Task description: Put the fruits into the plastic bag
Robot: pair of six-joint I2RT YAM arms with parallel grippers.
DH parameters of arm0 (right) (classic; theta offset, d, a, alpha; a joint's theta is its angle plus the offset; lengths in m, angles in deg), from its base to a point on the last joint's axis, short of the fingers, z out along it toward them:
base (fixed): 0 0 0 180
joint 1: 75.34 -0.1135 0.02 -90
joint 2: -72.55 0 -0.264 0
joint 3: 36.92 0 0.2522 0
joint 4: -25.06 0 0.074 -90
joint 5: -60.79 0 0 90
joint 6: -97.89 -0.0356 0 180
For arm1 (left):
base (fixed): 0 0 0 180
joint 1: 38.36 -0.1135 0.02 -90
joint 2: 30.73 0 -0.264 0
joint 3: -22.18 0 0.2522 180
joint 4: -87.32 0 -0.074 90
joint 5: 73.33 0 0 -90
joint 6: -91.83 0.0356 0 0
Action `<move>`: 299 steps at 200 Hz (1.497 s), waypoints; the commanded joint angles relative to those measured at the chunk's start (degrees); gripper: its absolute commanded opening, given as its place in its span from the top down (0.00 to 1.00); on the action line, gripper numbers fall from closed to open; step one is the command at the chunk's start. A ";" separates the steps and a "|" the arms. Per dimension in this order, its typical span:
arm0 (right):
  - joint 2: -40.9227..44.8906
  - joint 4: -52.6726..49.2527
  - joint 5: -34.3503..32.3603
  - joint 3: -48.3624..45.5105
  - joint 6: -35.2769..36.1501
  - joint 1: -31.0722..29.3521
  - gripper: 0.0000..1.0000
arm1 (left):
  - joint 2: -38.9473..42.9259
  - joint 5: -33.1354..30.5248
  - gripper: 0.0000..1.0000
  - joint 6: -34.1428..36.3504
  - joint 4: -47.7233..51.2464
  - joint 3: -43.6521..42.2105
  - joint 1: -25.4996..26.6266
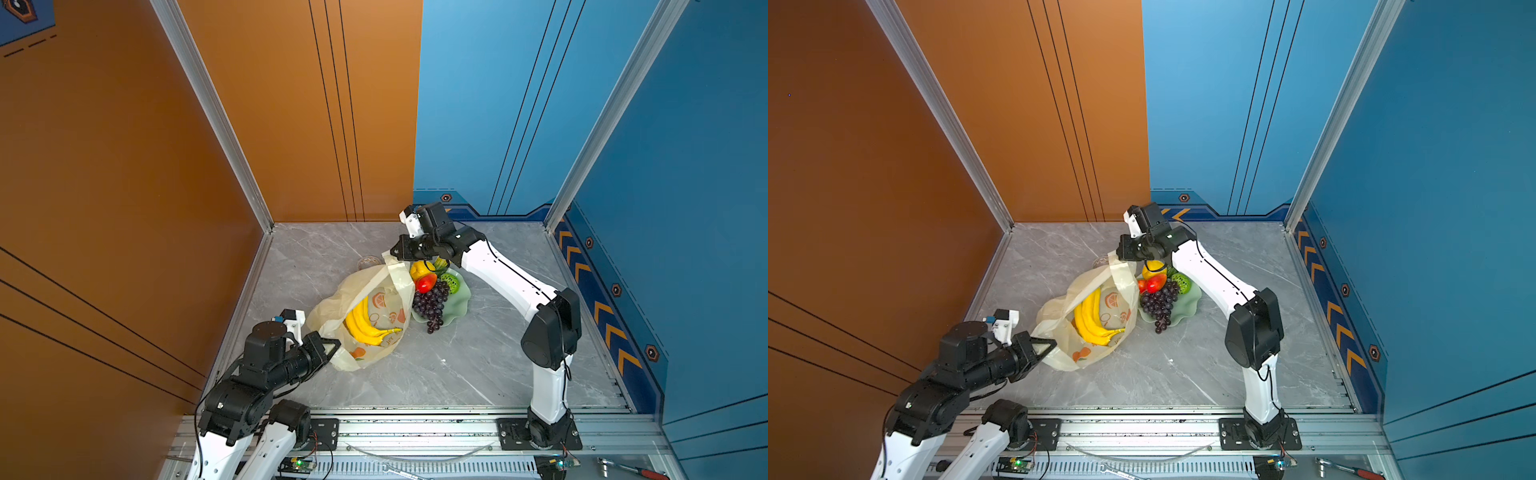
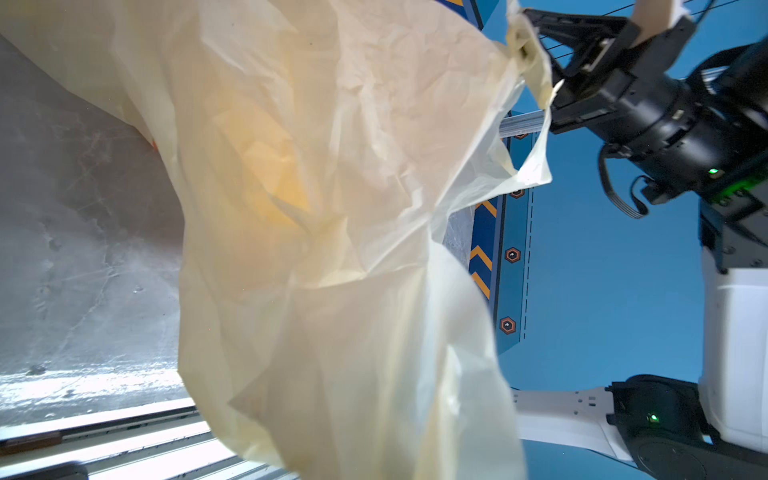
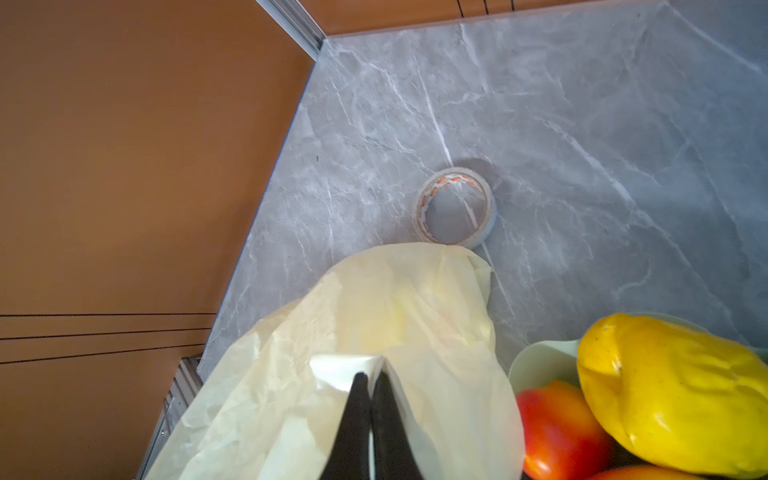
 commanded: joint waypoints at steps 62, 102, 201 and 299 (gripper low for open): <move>14.09 -18.18 -20.15 1.64 6.31 2.89 0.10 | -3.90 1.16 1.00 0.97 -2.68 3.24 -0.01; 20.59 -22.69 -17.77 -9.11 3.46 10.33 0.08 | -4.54 1.22 1.00 1.82 -2.74 3.84 -0.46; 12.45 -21.84 -11.80 -10.92 -13.93 9.18 0.15 | -3.30 -0.37 1.00 3.05 -0.88 6.77 -3.38; 3.18 -19.02 -13.68 -6.80 -21.28 3.69 0.26 | -3.35 -1.90 1.00 2.74 -0.15 8.34 -4.55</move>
